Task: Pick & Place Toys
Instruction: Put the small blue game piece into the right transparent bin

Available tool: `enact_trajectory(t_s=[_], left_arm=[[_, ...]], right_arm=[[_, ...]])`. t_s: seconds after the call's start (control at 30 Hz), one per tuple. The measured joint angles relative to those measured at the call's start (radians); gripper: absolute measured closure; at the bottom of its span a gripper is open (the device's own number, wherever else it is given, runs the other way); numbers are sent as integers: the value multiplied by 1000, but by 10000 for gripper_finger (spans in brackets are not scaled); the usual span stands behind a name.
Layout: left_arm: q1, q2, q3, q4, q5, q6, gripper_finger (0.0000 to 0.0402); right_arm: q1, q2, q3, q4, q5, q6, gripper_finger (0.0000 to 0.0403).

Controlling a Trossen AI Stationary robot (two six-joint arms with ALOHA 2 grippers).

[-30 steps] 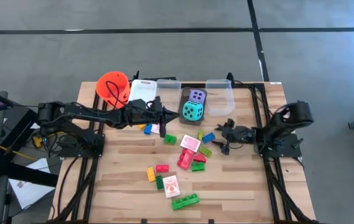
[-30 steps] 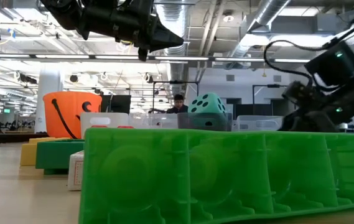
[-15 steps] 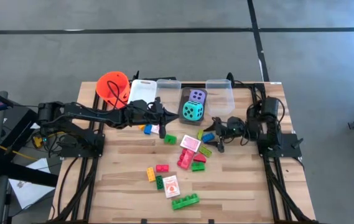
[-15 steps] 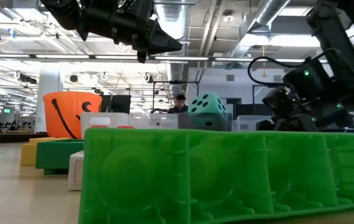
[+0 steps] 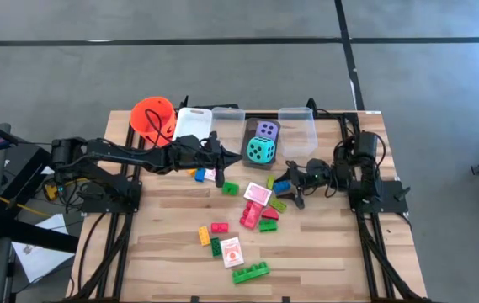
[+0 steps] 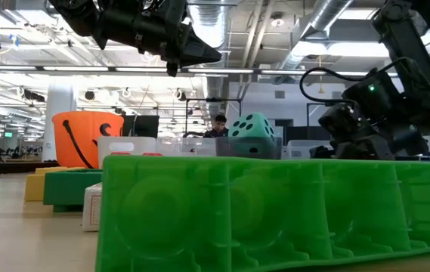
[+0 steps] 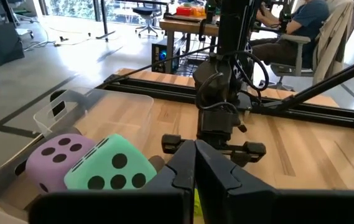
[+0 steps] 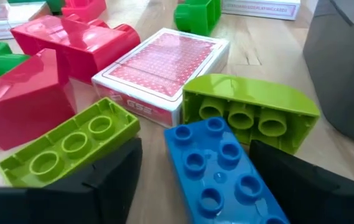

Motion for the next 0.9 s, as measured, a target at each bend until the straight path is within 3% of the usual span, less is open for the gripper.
enact_trajectory(t_s=[0.1,0.27,0.47,0.6,0.8,0.9], left_arm=[[0,0,0,0,0,0,402],[0,0,0,0,0,1,402],[0,0,0,0,0,0,402],[-1,0,0,-2,0,0,402],[-1,0,0,-1,0,0,402],[-1,0,0,-1,0,0,402]], right_arm=[[1,1,-1,15,0,48,164],[4,3,-4,41,-24,133,271],[21,-25,-24,118,-27,190,266],[48,-132,-56,131,160,216,266],[86,-388,-112,138,587,249,266],[88,-506,-116,102,740,250,266]])
